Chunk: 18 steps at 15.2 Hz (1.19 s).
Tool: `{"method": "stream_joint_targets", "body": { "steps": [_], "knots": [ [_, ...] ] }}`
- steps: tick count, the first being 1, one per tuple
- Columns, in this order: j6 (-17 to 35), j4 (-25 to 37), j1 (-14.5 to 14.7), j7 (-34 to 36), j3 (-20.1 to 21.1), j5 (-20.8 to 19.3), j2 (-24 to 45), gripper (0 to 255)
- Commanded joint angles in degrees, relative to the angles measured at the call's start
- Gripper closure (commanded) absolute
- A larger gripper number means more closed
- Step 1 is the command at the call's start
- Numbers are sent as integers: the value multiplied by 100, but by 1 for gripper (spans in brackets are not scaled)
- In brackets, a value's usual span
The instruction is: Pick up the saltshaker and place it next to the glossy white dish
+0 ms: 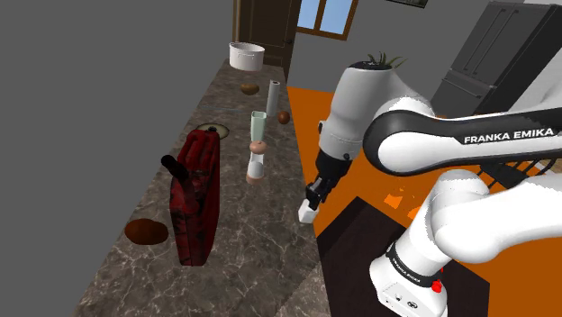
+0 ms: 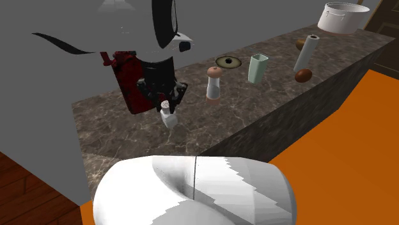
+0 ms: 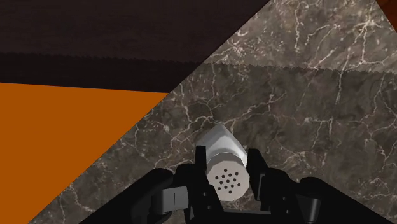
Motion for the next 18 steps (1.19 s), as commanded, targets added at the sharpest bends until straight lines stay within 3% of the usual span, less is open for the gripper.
{"method": "stream_joint_targets", "body": {
  "steps": [1,4,11,18],
  "knots": [
    [-204,110,-4,13,-38,-35,-91,255],
    [-410,249,-20,19,-84,-80,-160,255],
    [187,1064,-775,-650,-515,-675,1283,255],
    [470,2187,-1285,-1094,-835,-1146,2716,255]
  ]
}}
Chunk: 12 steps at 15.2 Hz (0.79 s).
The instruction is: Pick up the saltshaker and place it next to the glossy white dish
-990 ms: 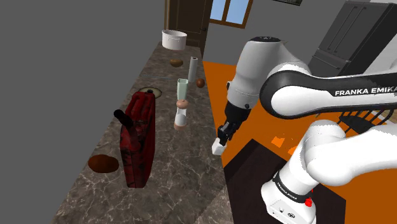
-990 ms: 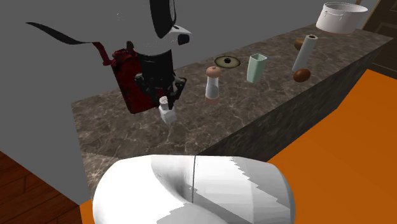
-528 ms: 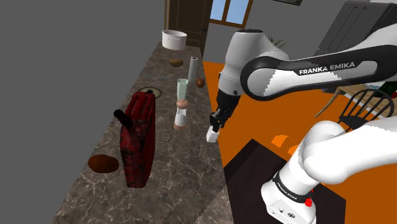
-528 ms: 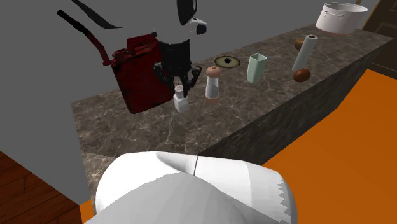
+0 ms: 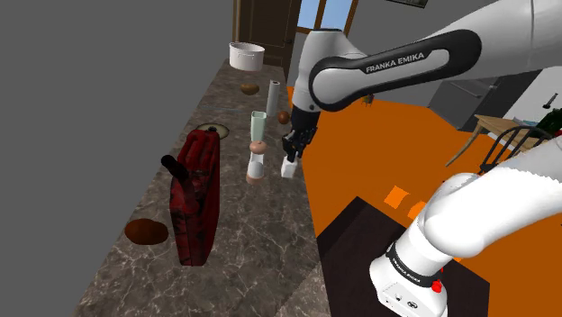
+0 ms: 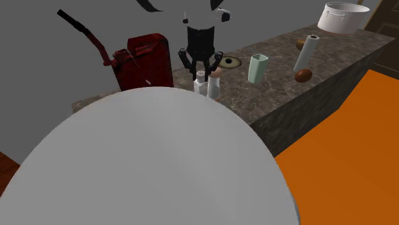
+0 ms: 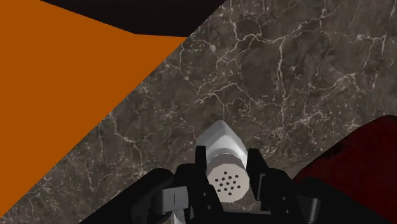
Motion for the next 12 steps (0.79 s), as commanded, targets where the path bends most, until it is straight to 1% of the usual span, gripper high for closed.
{"method": "stream_joint_targets", "body": {
  "steps": [1,6,12],
  "knots": [
    [56,405,-132,-113,-83,-137,468,255],
    [30,1405,-357,-348,-262,-378,1456,255],
    [-201,2805,-543,-599,-437,-579,2639,255]
  ]
}}
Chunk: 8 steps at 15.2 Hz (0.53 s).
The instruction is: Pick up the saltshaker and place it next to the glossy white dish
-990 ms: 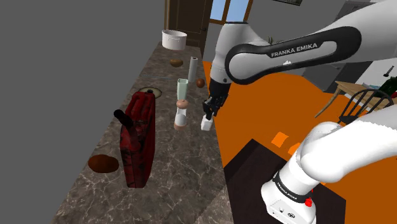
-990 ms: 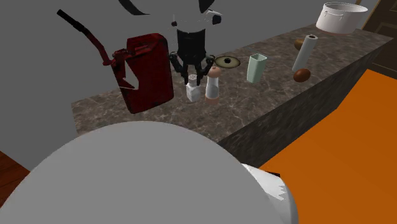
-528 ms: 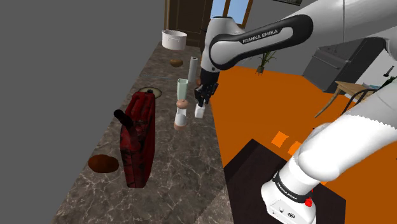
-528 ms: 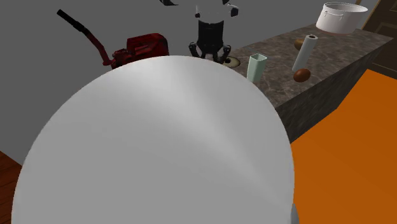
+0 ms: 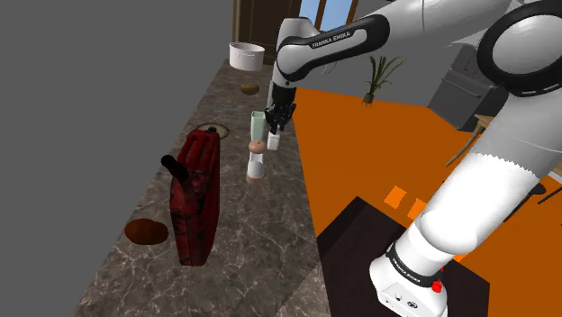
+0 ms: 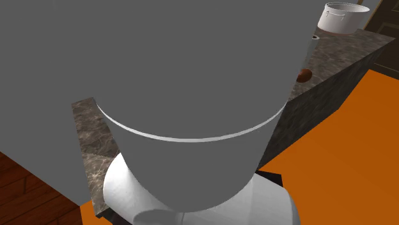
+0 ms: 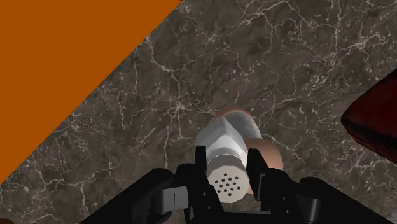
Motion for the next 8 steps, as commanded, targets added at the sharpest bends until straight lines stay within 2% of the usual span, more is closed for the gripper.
{"method": "stream_joint_targets", "body": {
  "steps": [1,8],
  "knots": [
    [-117,536,-56,-90,-56,-59,425,255],
    [-725,2635,-190,-363,-206,-189,1922,255]
  ]
}}
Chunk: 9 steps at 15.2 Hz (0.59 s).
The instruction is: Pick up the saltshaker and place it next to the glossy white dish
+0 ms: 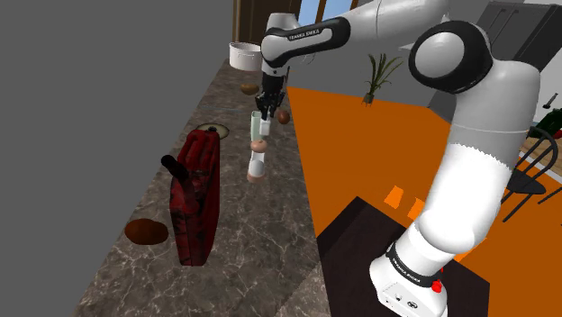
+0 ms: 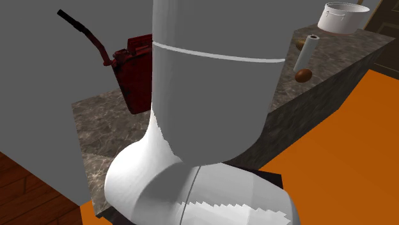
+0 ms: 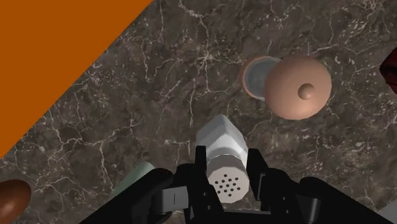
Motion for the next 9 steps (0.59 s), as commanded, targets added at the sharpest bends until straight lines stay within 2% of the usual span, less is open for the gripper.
{"method": "stream_joint_targets", "body": {
  "steps": [1,4,7,8,9],
  "knots": [
    [-247,701,-41,-93,-42,-27,454,255],
    [-688,1925,-76,-206,-90,-63,1237,255],
    [-1333,3567,-89,-324,-135,-95,2233,255],
    [-1656,4346,-82,-367,-152,-106,2689,255],
    [-2514,6322,-32,-445,-186,-126,3804,255]
  ]
}}
